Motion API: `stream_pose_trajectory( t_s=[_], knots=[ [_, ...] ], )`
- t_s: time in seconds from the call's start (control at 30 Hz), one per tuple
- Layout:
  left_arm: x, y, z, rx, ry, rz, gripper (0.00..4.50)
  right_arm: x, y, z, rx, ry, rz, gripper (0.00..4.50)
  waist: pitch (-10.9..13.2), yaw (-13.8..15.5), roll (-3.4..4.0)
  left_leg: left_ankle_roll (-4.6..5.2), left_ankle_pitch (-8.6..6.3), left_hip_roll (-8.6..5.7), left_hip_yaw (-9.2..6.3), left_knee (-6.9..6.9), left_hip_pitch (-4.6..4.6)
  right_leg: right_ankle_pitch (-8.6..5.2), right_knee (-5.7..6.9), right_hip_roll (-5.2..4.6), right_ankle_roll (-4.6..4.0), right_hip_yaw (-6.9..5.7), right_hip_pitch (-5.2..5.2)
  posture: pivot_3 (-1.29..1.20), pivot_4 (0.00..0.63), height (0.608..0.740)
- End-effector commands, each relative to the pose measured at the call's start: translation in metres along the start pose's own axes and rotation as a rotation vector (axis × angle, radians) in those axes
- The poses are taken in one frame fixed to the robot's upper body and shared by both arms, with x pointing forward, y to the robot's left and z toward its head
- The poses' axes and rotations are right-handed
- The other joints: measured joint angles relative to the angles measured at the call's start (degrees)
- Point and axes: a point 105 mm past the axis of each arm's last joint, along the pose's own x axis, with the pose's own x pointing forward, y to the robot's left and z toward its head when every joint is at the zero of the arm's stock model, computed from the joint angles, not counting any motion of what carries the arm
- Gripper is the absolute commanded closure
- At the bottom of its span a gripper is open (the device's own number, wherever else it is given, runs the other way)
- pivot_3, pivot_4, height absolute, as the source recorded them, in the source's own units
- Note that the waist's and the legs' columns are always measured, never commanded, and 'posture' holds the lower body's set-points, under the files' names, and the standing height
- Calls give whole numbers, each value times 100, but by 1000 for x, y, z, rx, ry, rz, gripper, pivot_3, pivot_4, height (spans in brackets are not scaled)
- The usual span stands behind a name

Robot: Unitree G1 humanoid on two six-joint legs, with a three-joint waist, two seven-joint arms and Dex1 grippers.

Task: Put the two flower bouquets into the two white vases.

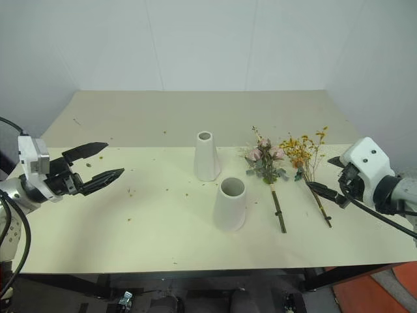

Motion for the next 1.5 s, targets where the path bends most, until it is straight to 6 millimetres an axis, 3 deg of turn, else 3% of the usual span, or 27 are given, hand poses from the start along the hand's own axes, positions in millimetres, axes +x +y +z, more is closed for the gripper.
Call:
stream_pose_trajectory(
  t_s=[0.03,0.3,0.53,0.77,1.07,1.5],
  knots=[
    [-5,2,14,51,-22,18,41,-2,-8,9,-8,17,-31,0,0,2,0,0,0,0,0,0,-1,0,0,0,0,0,-1,0,150,740],
    [-4,3,14,52,-27,23,41,1,-3,14,27,97,25,0,0,1,0,0,0,0,0,0,0,0,0,0,0,0,-1,0,150,740],
    [9,-1,15,74,-18,-35,41,39,23,20,117,203,126,0,0,-17,0,0,0,2,0,0,1,0,2,2,-1,0,-4,0,150,740],
    [54,-11,34,202,-17,-218,41,77,27,17,269,331,114,0,0,49,0,0,1,-5,-6,3,-17,3,-4,-2,0,-5,-10,0,150,740],
    [93,-26,42,243,-104,-394,41,94,12,11,361,456,73,0,1,-22,1,1,0,-9,-8,1,-39,32,-16,-5,-40,-7,-26,0,150,740],
    [98,-39,24,204,-99,-426,41,114,30,13,405,495,182,0,1,-89,2,1,0,-9,-12,1,-37,32,-7,-4,-40,-7,-27,0,150,740]
  ],
)
